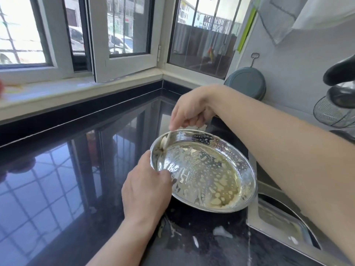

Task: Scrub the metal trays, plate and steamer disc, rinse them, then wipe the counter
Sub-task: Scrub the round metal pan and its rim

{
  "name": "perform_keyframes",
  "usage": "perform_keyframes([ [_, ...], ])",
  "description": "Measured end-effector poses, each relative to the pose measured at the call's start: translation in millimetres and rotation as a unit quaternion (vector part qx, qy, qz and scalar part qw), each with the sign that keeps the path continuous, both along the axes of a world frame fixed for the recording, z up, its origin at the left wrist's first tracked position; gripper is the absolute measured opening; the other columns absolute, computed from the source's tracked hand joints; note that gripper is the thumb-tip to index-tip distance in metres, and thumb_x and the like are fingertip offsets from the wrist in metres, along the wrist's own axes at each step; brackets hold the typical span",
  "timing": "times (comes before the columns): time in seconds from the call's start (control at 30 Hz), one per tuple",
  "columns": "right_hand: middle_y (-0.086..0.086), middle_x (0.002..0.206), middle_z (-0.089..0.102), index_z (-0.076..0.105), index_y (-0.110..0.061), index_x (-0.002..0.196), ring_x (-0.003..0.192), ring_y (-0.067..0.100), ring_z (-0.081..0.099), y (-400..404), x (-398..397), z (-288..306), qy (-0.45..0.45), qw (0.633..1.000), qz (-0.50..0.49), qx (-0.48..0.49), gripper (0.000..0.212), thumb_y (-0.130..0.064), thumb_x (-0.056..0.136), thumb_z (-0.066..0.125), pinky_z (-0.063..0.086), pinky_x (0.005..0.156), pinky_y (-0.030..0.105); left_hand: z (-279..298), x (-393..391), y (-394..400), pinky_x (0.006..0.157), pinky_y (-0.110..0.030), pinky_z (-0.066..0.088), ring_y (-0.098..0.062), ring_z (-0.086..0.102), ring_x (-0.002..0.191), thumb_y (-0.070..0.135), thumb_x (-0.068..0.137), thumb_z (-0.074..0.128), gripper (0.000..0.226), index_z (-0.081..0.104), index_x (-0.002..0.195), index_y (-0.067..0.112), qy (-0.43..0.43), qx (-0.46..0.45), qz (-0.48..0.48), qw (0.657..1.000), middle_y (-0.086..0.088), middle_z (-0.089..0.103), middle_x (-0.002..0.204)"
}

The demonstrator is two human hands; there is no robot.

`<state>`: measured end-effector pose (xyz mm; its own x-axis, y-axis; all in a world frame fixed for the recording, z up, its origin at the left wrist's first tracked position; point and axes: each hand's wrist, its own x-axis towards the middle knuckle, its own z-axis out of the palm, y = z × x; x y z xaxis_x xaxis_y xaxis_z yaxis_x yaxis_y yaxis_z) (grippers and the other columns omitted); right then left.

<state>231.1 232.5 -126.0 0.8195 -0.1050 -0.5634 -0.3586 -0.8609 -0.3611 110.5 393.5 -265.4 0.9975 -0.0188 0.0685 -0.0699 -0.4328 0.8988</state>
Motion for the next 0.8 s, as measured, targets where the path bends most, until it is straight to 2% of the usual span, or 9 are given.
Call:
perform_keyframes([
  [0.07,0.002,0.062,0.049,0.069,0.000,0.109,0.048,0.012,0.028,-11.7,2.8,-3.6,-0.034,0.998,0.004,-0.057,0.021,-0.011,0.091,0.072,0.022,0.046,0.024,0.3,-0.7,0.0,0.068,-0.038,0.049,-0.013,0.062,0.076,0.016,0.082,0.052,0.028,0.061,0.099,0.037,0.002,-0.003,-0.001,1.000,0.012,0.068,0.077],
  [0.2,0.009,0.063,0.065,0.070,-0.001,0.075,0.042,0.020,0.043,-50.8,-0.4,-2.7,-0.131,0.955,0.009,-0.268,0.019,-0.016,0.086,0.071,0.037,0.045,0.023,0.8,-0.3,0.0,0.064,-0.036,0.044,-0.010,0.060,0.073,0.015,0.082,0.053,0.032,0.060,0.101,0.039,0.004,-0.003,-0.001,1.000,0.012,0.068,0.076],
  [0.3,0.005,0.074,0.067,0.074,-0.007,0.082,0.053,0.021,0.051,-61.5,-7.8,-0.4,-0.068,0.916,0.018,-0.396,0.029,-0.035,0.091,0.072,0.046,0.056,0.029,-1.2,1.1,0.0,0.064,-0.037,0.043,-0.008,0.058,0.072,0.016,0.082,0.054,0.027,0.060,0.100,0.035,-0.001,0.004,0.003,1.000,0.011,0.067,0.076],
  [0.37,0.003,0.078,0.061,0.069,-0.011,0.088,0.068,0.025,0.057,-59.2,-6.7,1.6,-0.076,0.886,0.021,-0.456,0.037,-0.048,0.086,0.076,0.050,0.068,0.037,-2.0,1.3,-0.9,0.066,-0.037,0.043,-0.008,0.058,0.074,0.016,0.082,0.054,0.027,0.060,0.101,0.035,-0.006,0.006,0.001,1.000,0.012,0.067,0.078],
  [0.4,0.002,0.082,0.059,0.064,-0.012,0.088,0.076,0.029,0.059,-54.0,-5.6,3.7,-0.096,0.873,0.027,-0.477,0.041,-0.051,0.083,0.078,0.050,0.069,0.039,-2.3,1.3,-0.9,0.067,-0.038,0.045,-0.009,0.059,0.074,0.016,0.082,0.054,0.028,0.061,0.101,0.036,-0.008,0.005,0.001,1.000,0.012,0.068,0.078],
  [0.47,0.002,0.087,0.062,0.061,-0.012,0.089,0.082,0.032,0.061,-37.0,-0.5,4.9,-0.148,0.861,0.058,-0.484,0.045,-0.051,0.081,0.081,0.049,0.066,0.039,-2.5,1.2,-0.8,0.069,-0.039,0.048,-0.011,0.060,0.075,0.017,0.082,0.054,0.027,0.061,0.100,0.036,-0.010,0.002,-0.001,1.000,0.013,0.068,0.079],
  [0.6,0.002,0.072,0.055,0.048,-0.014,0.069,0.080,0.030,0.058,12.4,1.4,-1.3,-0.237,0.856,0.157,-0.432,0.051,-0.050,0.081,0.081,0.049,0.067,0.037,-1.6,0.8,-0.4,0.075,-0.043,0.054,-0.017,0.063,0.080,0.020,0.082,0.053,0.028,0.062,0.102,0.037,-0.016,0.005,-0.006,1.000,0.013,0.069,0.081],
  [0.7,0.005,0.083,0.052,0.050,-0.015,0.084,0.082,0.031,0.052,34.2,-0.2,-7.9,-0.277,0.846,0.186,-0.417,0.043,-0.043,0.082,0.083,0.044,0.069,0.036,-1.6,1.3,-1.1,0.075,-0.044,0.054,-0.018,0.063,0.081,0.020,0.082,0.053,0.030,0.062,0.105,0.036,-0.016,0.013,-0.006,1.000,0.011,0.069,0.081],
  [0.8,0.006,0.087,0.056,0.058,-0.014,0.094,0.084,0.031,0.055,13.5,-2.0,-1.2,-0.256,0.858,0.106,-0.433,0.036,-0.037,0.083,0.083,0.047,0.068,0.038,-1.0,0.3,-0.8,0.074,-0.042,0.053,-0.014,0.062,0.079,0.018,0.082,0.053,0.031,0.061,0.104,0.037,-0.007,0.011,-0.003,1.000,0.012,0.069,0.081],
])
